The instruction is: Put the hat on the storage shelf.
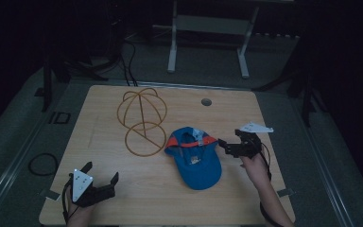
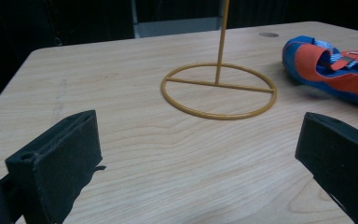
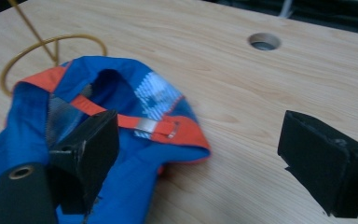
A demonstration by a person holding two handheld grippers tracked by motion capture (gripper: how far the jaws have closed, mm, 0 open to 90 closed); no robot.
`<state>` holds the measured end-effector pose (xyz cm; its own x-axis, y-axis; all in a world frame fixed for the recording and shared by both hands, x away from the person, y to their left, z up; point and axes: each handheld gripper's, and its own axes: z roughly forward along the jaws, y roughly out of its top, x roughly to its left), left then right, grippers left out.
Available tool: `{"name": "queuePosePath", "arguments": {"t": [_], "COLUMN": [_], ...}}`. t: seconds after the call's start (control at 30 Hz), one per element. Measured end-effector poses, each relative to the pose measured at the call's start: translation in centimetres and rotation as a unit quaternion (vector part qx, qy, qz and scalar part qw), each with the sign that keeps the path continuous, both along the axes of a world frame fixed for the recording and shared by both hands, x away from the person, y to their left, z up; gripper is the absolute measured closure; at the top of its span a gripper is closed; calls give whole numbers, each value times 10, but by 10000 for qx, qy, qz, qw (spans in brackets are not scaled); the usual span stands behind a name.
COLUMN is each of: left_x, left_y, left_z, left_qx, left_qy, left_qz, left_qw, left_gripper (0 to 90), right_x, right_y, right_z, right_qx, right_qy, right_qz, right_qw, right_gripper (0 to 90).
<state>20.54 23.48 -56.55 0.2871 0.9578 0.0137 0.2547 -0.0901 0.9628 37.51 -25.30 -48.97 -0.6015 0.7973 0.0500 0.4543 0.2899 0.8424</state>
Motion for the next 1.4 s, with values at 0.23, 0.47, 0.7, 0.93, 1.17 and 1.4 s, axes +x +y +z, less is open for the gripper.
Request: {"name": "queuePosePath", "arguments": {"t": [0.23,0.47,0.7,0.93,1.17,1.4], "left_x": [0,-1,-3,-3,-2,-2], "left_y": [-1,-4,-4,-4,-3,-2], "left_z": [0,0,2,2,1,1], "left_qx": [-77,169,-2,-41,-124,-152], "left_qy": [-41,-59,-78,-82,-65,-46], "left_qz": [4,-89,-118,-147,-141,-149], "left_qw": [10000,9998,9999,9998,9998,9998], "left_gripper": [5,5,5,5,6,6], "right_x": [16,35,50,69,83,82], "right_y": [24,47,67,83,98,109], "right_z": [0,-4,-12,-22,-38,-55], "right_qx": [84,-31,-225,-660,-965,-1445], "right_qy": [219,472,560,639,843,853], "right_qz": [553,874,1057,1093,1132,1213], "right_qw": [9982,9950,9926,9898,9853,9783], "right_gripper": [131,131,144,241,262,244]}}
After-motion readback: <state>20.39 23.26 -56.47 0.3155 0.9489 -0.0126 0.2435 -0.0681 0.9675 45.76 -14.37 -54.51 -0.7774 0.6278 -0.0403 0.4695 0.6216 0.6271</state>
